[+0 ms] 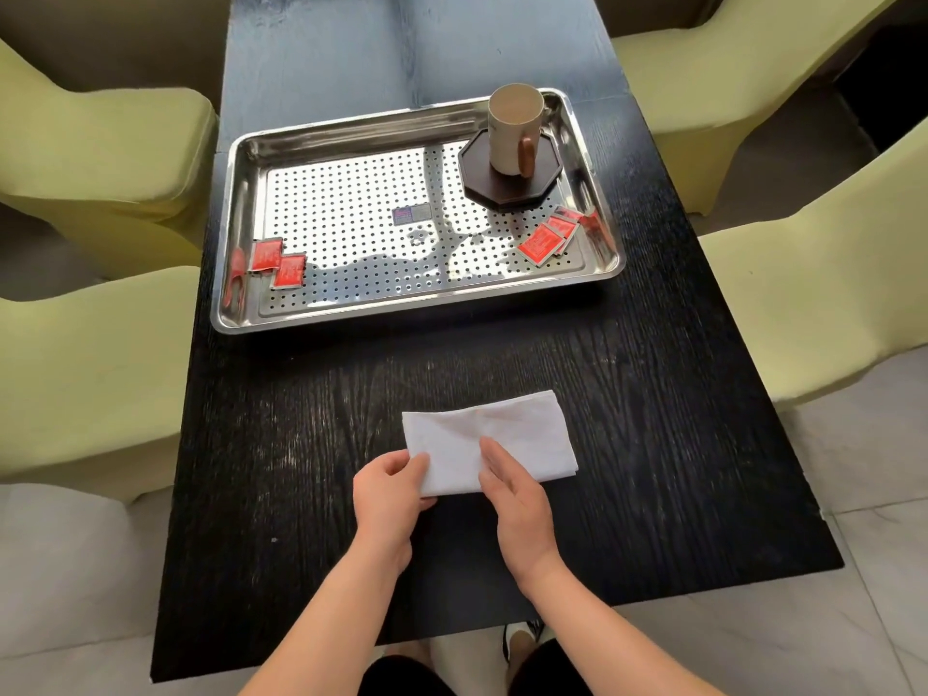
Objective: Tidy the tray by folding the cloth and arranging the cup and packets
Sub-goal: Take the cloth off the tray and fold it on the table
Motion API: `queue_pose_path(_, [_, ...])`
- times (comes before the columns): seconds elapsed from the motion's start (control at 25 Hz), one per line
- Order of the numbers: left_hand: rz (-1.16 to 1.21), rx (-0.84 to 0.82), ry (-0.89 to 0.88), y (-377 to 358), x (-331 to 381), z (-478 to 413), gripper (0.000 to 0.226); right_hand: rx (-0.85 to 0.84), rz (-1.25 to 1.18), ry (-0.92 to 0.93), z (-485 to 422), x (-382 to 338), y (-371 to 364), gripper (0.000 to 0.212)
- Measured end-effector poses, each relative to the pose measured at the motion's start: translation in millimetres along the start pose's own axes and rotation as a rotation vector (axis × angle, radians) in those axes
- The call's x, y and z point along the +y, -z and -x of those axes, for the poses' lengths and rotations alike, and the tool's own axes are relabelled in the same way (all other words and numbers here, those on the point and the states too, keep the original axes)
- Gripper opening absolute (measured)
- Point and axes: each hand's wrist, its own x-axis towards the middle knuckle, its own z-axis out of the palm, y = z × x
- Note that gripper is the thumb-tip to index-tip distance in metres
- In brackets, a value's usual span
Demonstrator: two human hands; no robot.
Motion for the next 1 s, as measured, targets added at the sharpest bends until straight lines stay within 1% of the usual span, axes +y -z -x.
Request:
queue_pose_path(0.12, [-0.025,0.004,-0.044,-4,2,6,0.009,-0.01,-0.018,-0.032,3,-1,4,0.042])
queue_pose_path(0.2, [-0.055,0.012,-0.095,-8,6,11,0.009,0.034,-0.001,-0.012,1,-4,9,0.037])
queue_pose_path(0.24, [-0.08,0.021,-0.126,-11,8,14,0.01,0.097,0.019,0.006,0,-6,15,0.034])
queue_pose_path(0.32, [-0.124,0.036,-0.179,-20,13,19,0.014,0.303,0.126,0.064,-1,-9,32,0.029])
queue_pose_path(0.4, [-0.166,0.033,-0.235,-30,17,24,0.018,0.507,0.332,0.126,-5,-8,57,0.027])
queue_pose_path(0.44, [-0.199,0.033,-0.267,-35,20,26,0.018,0.552,0.428,0.123,-10,-8,68,0.028])
queue_pose_path(0.48, [-0.235,0.036,-0.301,-40,21,28,0.019,0.544,0.497,0.094,-16,-10,76,0.031])
queue_pose_path(0.52, [-0.276,0.04,-0.334,-45,22,29,0.022,0.489,0.552,0.069,-21,-12,80,0.032])
queue_pose_path(0.6, [-0.362,0.054,-0.396,-58,24,33,0.027,0.347,0.668,0.095,-30,-16,83,0.03])
queue_pose_path(0.64, [-0.395,0.059,-0.418,-64,25,35,0.028,0.305,0.704,0.119,-33,-18,82,0.03])
queue_pose_path(0.72, [-0.427,0.048,-0.447,-78,27,38,0.029,0.275,0.7,0.126,-36,-22,83,0.032])
queue_pose_path(0.88, [-0.522,0.021,-0.506,-106,28,40,0.029,0.277,0.611,0.07,-38,-25,89,0.033])
queue_pose_path(1.0, [-0.606,-0.01,-0.494,-121,24,39,0.032,0.268,0.59,0.059,-37,-28,91,0.032])
